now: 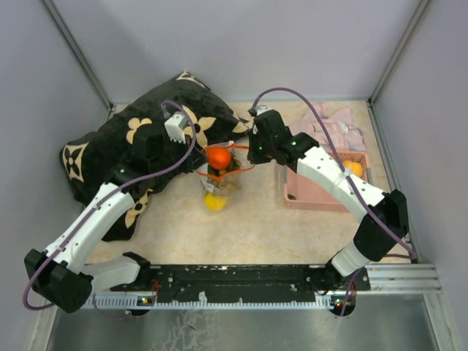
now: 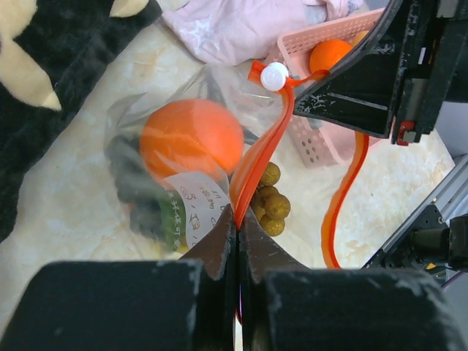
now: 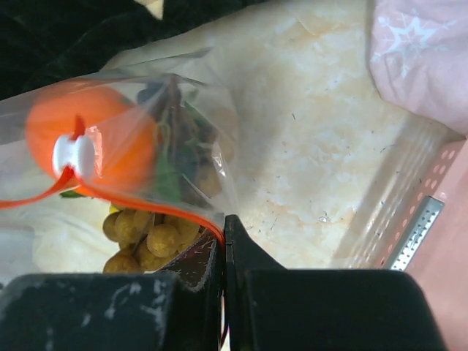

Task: Place the food in the zip-top bag and seal the zipper
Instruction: Place the fake fruit in the zipper food storage bag, then pick up the fake fruit from the bin.

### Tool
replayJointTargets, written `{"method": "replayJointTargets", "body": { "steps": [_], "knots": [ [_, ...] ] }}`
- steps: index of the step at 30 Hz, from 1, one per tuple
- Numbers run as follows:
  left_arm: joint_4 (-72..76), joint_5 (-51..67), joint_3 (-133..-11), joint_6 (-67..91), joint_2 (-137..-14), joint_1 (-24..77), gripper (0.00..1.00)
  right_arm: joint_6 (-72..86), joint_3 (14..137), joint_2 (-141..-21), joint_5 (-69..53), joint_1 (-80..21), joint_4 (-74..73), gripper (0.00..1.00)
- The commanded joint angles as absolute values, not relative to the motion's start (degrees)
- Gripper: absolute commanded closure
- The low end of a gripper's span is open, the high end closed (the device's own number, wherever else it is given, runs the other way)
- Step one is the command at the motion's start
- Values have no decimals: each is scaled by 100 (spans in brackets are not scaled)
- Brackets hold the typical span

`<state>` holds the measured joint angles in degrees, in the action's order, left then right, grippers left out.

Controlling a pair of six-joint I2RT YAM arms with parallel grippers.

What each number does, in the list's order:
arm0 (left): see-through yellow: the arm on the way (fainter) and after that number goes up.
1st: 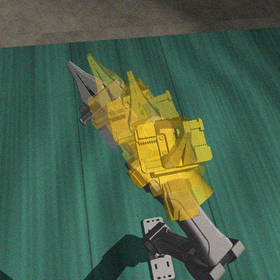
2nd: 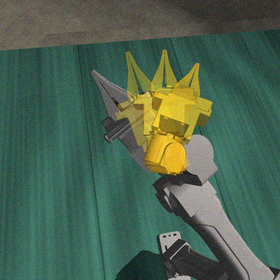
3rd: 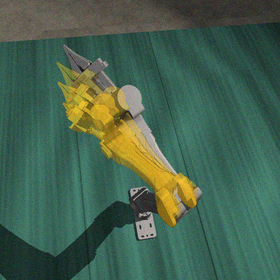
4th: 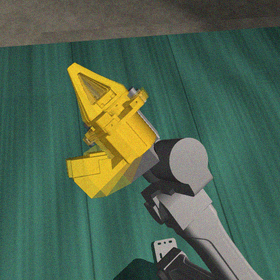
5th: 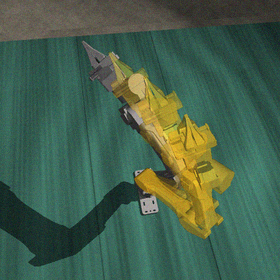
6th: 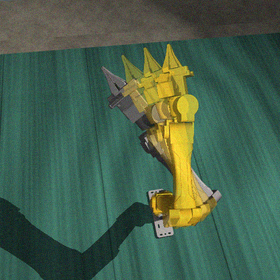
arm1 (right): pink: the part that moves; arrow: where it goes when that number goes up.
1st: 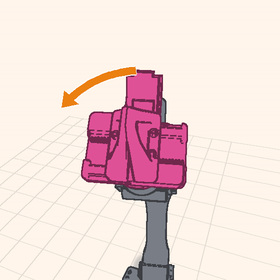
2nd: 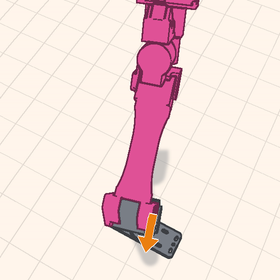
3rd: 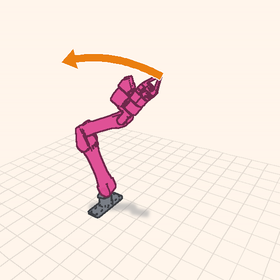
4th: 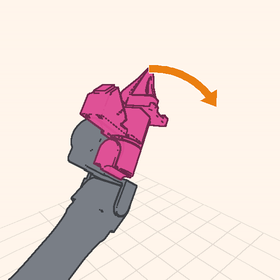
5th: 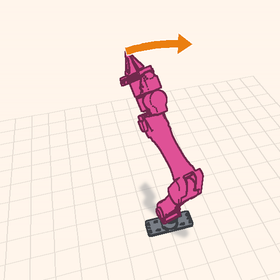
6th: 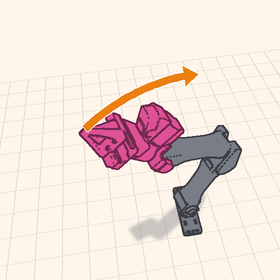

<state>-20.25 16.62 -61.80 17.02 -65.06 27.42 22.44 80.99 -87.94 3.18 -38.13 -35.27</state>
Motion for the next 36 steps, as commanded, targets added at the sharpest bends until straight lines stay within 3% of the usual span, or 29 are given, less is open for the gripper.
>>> {"method": "replayJointTargets", "body": {
  "steps": [1,5,15,24,36],
  "knots": [
    [-1859,1869,-6331,1773,-6676,2644,100,2063,8340,-8593,182,-3861,-3236,100],
    [-2041,1800,-6407,1779,-6894,2645,100,2043,8420,-8577,-207,-3874,-3139,96],
    [-2100,1735,-6424,1793,-6956,2636,100,1950,8382,-8008,-497,-3865,-3205,64],
    [-2109,1654,-6425,1784,-6902,2635,100,1742,8164,-7401,545,-3757,-3863,38],
    [-2112,1669,-6434,1775,-6886,2634,100,1712,6637,-6539,1545,-2324,-3744,22]
  ]
}}
